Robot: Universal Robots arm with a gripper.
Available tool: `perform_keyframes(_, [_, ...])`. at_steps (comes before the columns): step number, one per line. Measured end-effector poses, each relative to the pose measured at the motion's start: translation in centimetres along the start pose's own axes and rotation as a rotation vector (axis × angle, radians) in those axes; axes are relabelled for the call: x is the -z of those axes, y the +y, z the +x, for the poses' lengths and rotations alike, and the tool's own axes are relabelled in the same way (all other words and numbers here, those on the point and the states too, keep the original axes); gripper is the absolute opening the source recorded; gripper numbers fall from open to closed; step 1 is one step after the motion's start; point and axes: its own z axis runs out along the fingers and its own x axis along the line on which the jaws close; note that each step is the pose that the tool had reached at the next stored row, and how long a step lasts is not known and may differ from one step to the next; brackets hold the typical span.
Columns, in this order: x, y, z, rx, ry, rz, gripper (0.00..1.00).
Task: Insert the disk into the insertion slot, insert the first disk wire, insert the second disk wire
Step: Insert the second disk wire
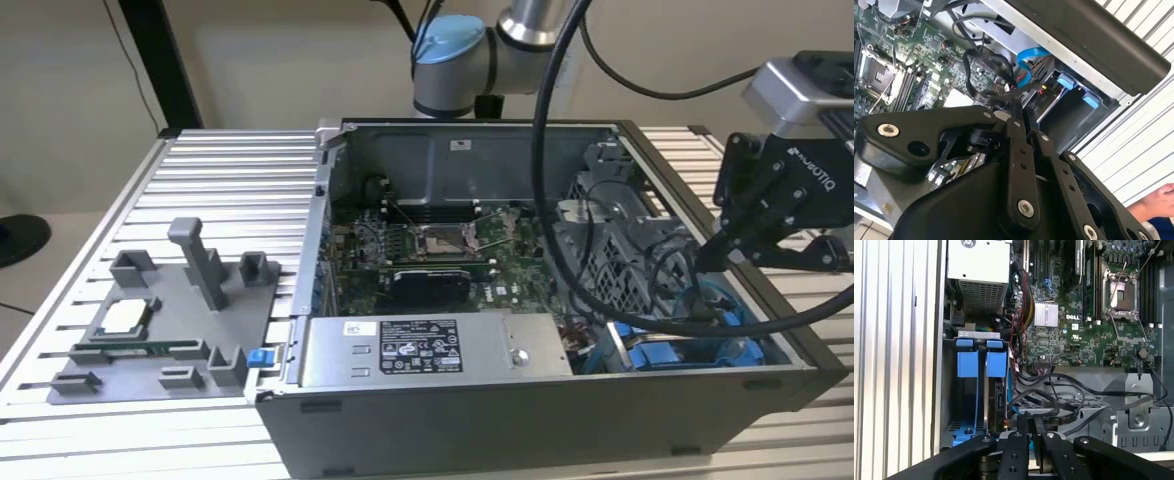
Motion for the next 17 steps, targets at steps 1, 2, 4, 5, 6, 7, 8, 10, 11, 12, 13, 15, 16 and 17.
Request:
perform_keyframes(1, [-0.01, 0.25, 0.05, 0.000, 0.0000, 0.0004, 0.00])
perform_keyframes(2, [-0.02, 0.56, 0.11, 0.000, 0.0001, 0.0010, 0.00])
perform_keyframes(4, [-0.07, 1.27, 0.23, 0.001, 0.0003, 0.0026, 0.00])
perform_keyframes(5, [-0.10, 1.60, 0.28, 0.001, 0.0001, 0.0034, 0.00])
perform_keyframes(6, [-0.13, 1.90, 0.35, 0.001, 0.0001, 0.0041, 0.00])
perform_keyframes(7, [-0.14, 2.13, 0.41, 0.001, 0.0002, 0.0048, 0.00])
perform_keyframes(8, [-0.17, 2.32, 0.47, 0.002, 0.0004, 0.0055, 0.00])
perform_keyframes(10, [-0.27, 2.47, 0.59, 0.003, 0.0006, 0.0070, 0.00])
perform_keyframes(11, [-0.34, 2.49, 0.62, 0.003, 0.0007, 0.0076, 0.00])
perform_keyframes(12, [-0.39, 2.49, 0.67, 0.005, 0.0015, 0.0083, 0.00])
perform_keyframes(13, [-0.43, 2.49, 0.71, 0.006, 0.0025, 0.0092, 0.00])
perform_keyframes(15, [-0.54, 2.49, 0.83, 0.009, 0.0042, 0.0119, 0.00])
perform_keyframes(16, [-0.60, 2.49, 0.88, 0.011, 0.0051, 0.0135, 0.00])
perform_keyframes(17, [-0.66, 2.48, 0.94, 0.014, 0.0062, 0.0149, 0.00])
